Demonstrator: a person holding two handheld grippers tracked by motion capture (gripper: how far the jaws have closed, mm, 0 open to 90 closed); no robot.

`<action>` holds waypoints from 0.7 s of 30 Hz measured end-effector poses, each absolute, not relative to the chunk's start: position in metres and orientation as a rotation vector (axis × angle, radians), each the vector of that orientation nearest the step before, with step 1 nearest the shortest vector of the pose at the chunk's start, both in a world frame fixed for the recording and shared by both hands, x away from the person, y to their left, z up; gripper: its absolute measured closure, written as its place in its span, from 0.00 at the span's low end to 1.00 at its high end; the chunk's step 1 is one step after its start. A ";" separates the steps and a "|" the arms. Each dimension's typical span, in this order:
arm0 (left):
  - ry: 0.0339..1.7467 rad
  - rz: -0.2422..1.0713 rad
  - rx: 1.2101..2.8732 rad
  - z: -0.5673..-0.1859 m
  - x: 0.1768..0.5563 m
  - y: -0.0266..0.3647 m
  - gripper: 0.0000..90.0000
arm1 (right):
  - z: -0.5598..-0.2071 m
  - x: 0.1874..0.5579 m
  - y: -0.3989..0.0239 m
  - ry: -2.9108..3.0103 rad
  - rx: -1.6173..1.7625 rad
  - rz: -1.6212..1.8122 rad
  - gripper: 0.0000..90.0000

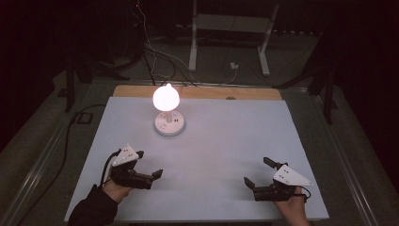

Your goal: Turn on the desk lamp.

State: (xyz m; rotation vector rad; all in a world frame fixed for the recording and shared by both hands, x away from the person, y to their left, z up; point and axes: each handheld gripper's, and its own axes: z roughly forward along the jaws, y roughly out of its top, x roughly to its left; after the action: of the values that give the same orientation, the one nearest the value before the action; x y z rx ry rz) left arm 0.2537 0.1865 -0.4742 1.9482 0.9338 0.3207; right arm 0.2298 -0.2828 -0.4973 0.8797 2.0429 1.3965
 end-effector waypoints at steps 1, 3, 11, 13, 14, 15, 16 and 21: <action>0.941 0.327 1.953 -0.476 0.252 0.187 0.00 | -0.497 0.230 -0.283 2.044 0.879 1.397 0.00; 0.938 0.319 1.954 -0.479 0.249 0.190 0.00 | -0.497 0.230 -0.283 2.045 0.878 1.396 0.00; 0.938 0.349 1.982 -0.490 0.234 0.203 0.00 | -0.498 0.230 -0.282 2.052 0.875 1.392 0.00; 0.933 0.352 1.994 -0.493 0.232 0.206 0.00 | -0.498 0.230 -0.282 2.053 0.874 1.395 0.00; 0.932 0.347 2.005 -0.495 0.231 0.207 0.00 | -0.498 0.230 -0.282 2.053 0.873 1.393 0.00; 0.922 0.343 2.012 -0.495 0.230 0.208 0.00 | -0.498 0.230 -0.282 2.055 0.875 1.394 0.00; 0.915 0.357 2.014 -0.495 0.230 0.208 0.00 | -0.498 0.230 -0.282 2.055 0.876 1.395 0.00; 0.900 0.389 2.015 -0.497 0.231 0.207 0.00 | -0.499 0.231 -0.282 2.063 0.871 1.396 0.00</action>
State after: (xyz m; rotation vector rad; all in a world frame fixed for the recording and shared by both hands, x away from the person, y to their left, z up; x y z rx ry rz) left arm 0.2309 0.2067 -0.4972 2.0145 0.9005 0.3887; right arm 0.2305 -0.2817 -0.4988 0.8706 2.0631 1.3955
